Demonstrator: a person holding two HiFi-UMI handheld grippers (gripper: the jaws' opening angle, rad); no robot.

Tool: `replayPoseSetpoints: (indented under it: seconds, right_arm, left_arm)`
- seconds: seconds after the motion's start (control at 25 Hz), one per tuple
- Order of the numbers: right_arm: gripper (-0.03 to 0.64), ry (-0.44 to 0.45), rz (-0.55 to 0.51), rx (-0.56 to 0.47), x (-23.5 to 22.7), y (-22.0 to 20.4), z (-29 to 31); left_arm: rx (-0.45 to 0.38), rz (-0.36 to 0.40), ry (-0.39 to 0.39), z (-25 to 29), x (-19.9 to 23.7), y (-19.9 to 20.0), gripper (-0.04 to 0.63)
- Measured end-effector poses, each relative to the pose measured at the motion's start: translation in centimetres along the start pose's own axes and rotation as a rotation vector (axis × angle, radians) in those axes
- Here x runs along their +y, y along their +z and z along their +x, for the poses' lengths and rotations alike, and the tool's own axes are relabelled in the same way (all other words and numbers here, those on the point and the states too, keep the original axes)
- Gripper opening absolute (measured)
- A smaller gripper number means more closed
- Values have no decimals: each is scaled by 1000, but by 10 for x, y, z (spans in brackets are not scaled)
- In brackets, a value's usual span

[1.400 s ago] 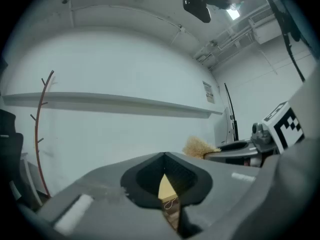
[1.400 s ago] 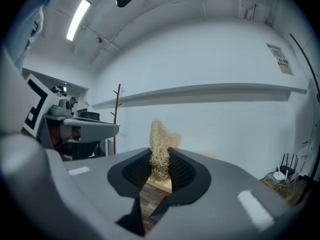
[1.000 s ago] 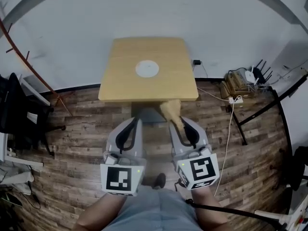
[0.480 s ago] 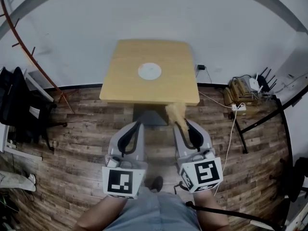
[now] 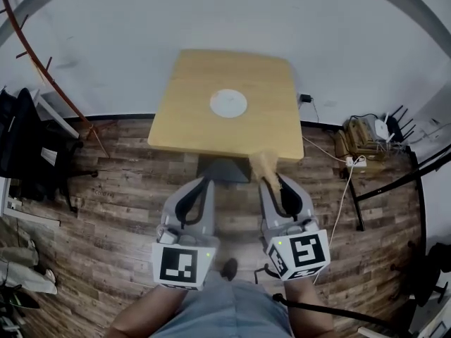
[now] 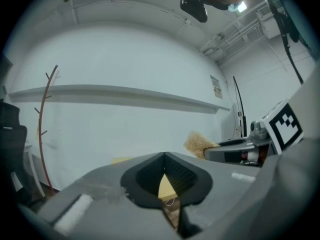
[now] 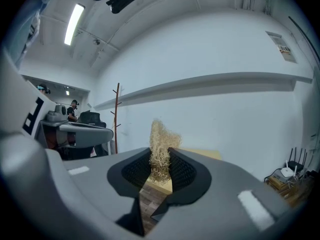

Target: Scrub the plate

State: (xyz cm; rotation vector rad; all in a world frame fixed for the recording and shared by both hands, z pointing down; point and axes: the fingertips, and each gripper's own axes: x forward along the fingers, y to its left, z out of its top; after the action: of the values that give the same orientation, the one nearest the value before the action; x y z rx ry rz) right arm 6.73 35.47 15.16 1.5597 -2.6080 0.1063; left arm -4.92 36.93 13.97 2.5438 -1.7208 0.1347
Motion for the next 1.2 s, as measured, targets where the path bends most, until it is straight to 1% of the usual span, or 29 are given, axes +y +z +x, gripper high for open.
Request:
replayPoseSetpoints:
  seconds: [0.16, 0.52, 0.64, 0.84, 0.92, 1.04, 1.2]
  right_arm:
    - [94, -9, 15, 14, -13, 0, 39]
    - [94, -70, 40, 59, -43, -6, 134]
    - [94, -80, 35, 66, -46, 1, 160]
    - [94, -101, 12, 65, -52, 19, 190]
    - [94, -108, -2, 68, -57, 25, 198]
    - [94, -115, -13, 66, -69, 32, 208]
    - [94, -120, -18, 49, -86, 40, 221]
  left_arm:
    - [20, -4, -10, 35, 22, -3, 20]
    - [67, -33, -46, 115, 87, -14, 20]
    - [61, -47, -62, 139, 106, -10, 20]
    - [18, -69, -75, 172, 133, 8, 20]
    - [0, -71, -81, 182, 138, 15, 20]
    - [-1, -73, -93, 196, 138, 18, 20]
    - [6, -39, -103, 216, 138, 17, 20]
